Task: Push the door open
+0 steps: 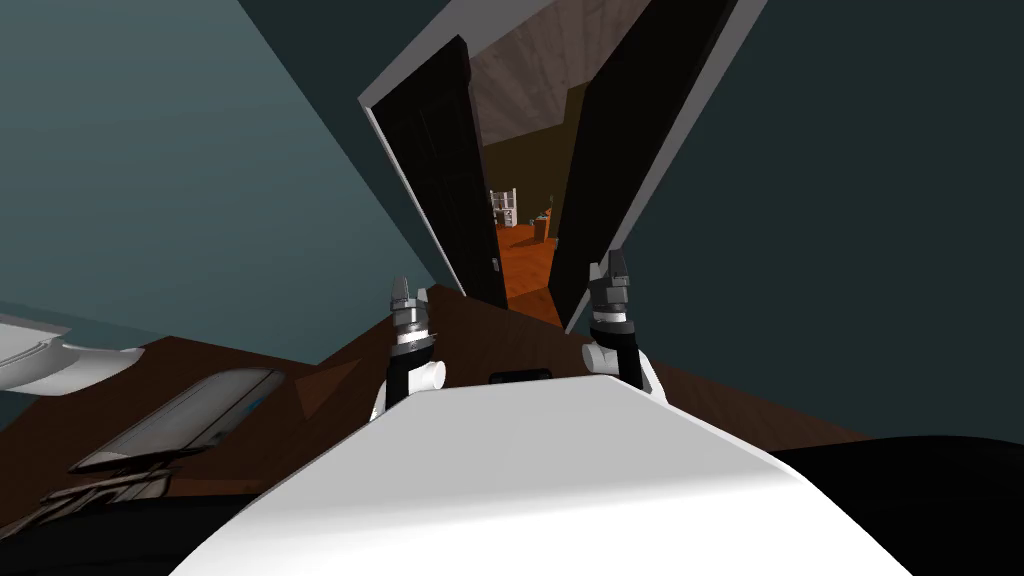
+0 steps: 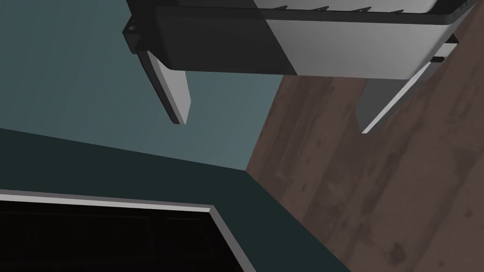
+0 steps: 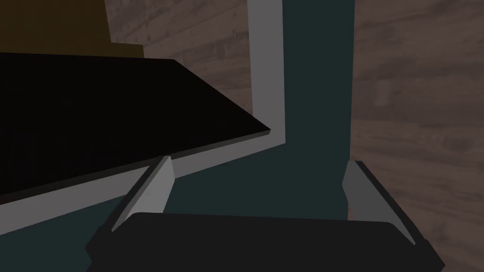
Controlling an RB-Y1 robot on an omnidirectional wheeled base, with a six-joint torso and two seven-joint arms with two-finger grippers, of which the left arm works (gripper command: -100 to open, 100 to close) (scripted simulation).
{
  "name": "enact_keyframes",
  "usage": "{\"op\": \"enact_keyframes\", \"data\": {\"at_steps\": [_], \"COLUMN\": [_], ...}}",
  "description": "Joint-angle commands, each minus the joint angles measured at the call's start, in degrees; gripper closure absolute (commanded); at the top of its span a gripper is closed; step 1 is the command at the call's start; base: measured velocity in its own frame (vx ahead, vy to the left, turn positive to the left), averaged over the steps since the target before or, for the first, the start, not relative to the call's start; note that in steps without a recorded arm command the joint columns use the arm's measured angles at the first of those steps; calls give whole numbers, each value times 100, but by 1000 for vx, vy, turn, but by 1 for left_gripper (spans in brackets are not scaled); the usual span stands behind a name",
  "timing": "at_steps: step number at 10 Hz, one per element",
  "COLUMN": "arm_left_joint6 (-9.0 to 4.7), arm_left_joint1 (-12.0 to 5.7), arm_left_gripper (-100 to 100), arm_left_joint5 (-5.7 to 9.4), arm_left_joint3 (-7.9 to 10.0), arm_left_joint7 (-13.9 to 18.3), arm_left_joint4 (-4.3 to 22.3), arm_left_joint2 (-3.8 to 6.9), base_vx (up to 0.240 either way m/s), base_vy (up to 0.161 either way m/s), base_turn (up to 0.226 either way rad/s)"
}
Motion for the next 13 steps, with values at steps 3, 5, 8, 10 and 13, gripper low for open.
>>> {"op": "enact_keyframes", "data": {"at_steps": [3, 5, 8, 10, 13], "arm_left_joint6": [-102, -173, -257, -326, -434], "arm_left_joint1": [-157, -266, -396, -503, -670], "arm_left_gripper": [-100, -100, -100, -100, -100], "arm_left_joint5": [-22, -37, -54, -69, -92], "arm_left_joint3": [-79, -134, -199, -253, -337], "arm_left_joint7": [60, 103, 152, 194, 258], "arm_left_joint4": [388, 659, 980, 1246, 1658], "arm_left_joint2": [84, 132, 185, 220, 271], "base_vx": [103, 129, 78, 81, 98], "base_vy": [32, 27, 26, 38, 21], "base_turn": [-13, -13, -11, -14, -13]}}
